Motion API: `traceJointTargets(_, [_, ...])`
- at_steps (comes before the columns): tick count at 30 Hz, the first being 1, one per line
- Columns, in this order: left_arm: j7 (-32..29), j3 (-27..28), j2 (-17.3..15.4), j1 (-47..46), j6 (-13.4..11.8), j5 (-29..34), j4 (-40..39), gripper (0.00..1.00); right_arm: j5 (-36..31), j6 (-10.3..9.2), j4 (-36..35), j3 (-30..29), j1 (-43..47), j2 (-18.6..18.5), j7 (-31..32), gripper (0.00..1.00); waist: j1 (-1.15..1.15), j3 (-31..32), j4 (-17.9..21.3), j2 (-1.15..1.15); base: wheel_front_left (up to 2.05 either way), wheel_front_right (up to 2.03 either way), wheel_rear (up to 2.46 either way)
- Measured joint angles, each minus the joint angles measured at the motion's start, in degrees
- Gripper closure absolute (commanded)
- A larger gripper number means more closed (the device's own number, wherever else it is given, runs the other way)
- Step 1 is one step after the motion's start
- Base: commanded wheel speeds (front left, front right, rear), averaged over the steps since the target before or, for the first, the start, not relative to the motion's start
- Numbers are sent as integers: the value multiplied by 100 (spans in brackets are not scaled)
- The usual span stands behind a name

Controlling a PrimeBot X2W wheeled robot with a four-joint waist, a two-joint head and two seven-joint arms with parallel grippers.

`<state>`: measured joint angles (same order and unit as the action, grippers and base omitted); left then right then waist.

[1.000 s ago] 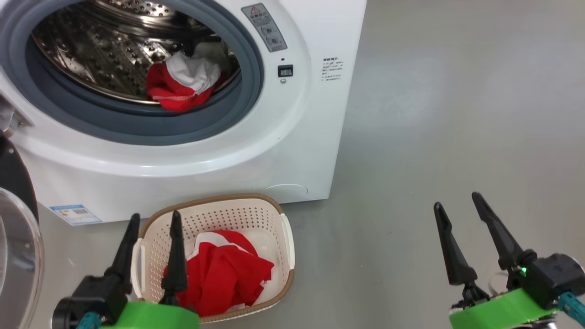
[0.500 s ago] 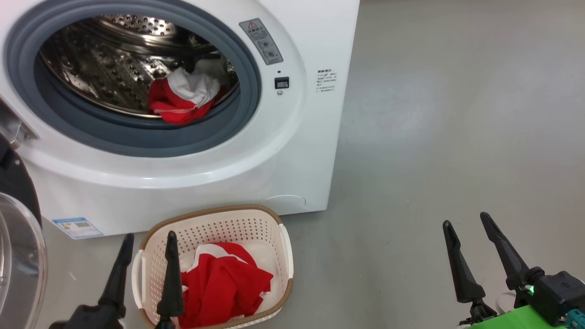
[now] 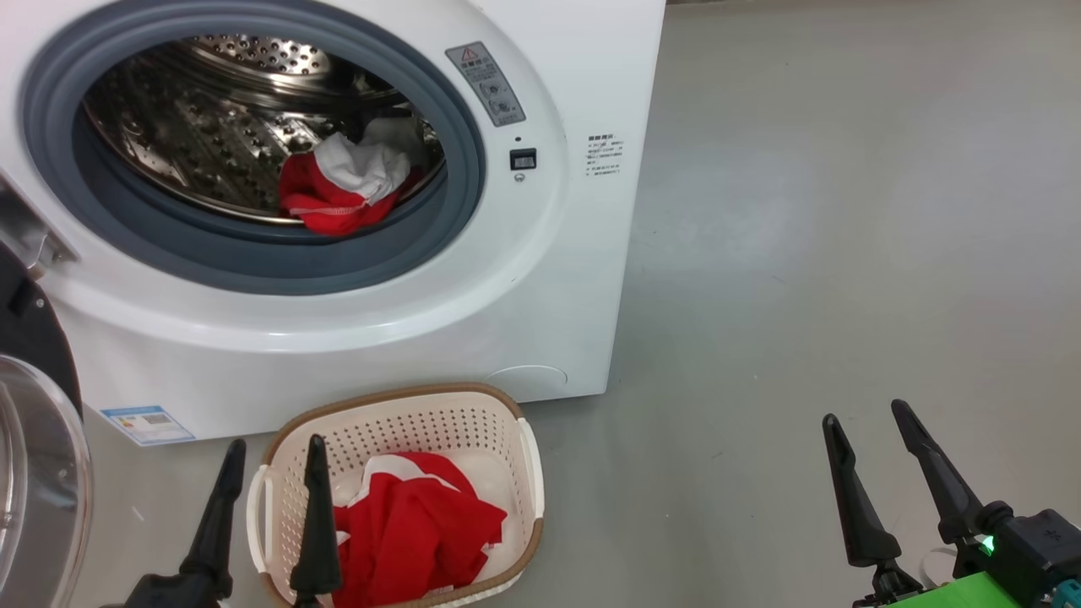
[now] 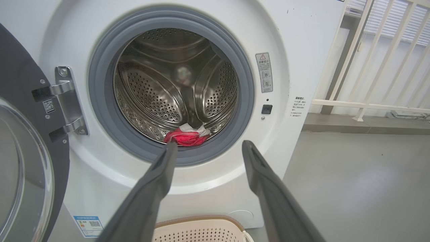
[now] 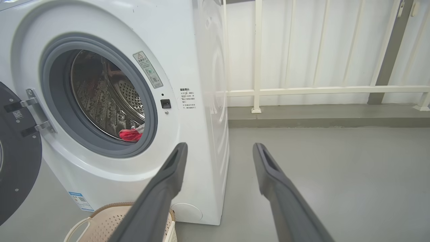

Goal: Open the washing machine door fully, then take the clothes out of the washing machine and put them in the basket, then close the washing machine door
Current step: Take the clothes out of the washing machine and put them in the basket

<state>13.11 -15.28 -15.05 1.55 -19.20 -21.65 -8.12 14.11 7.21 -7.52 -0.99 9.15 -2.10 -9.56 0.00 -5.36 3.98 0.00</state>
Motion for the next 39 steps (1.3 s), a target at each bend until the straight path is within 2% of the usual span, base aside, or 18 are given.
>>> traceJointTargets(23, [-42,-86,44,-75,1,-92,35,0,26,0,5,44,-16,1,-30,0,0,-338,22,0,0,0,0])
traceJointTargets(31, [-93,-119,112,-589,66,-154,218,0,26,0,12,118,-169,0,-60,0,0,-672,9,0,0,0,0])
traceJointTargets(39, [-102,0,102,-1268,240,-342,471,0,26,0,7,167,-393,-1,-88,0,0,-1073,-9,0,0,0,0])
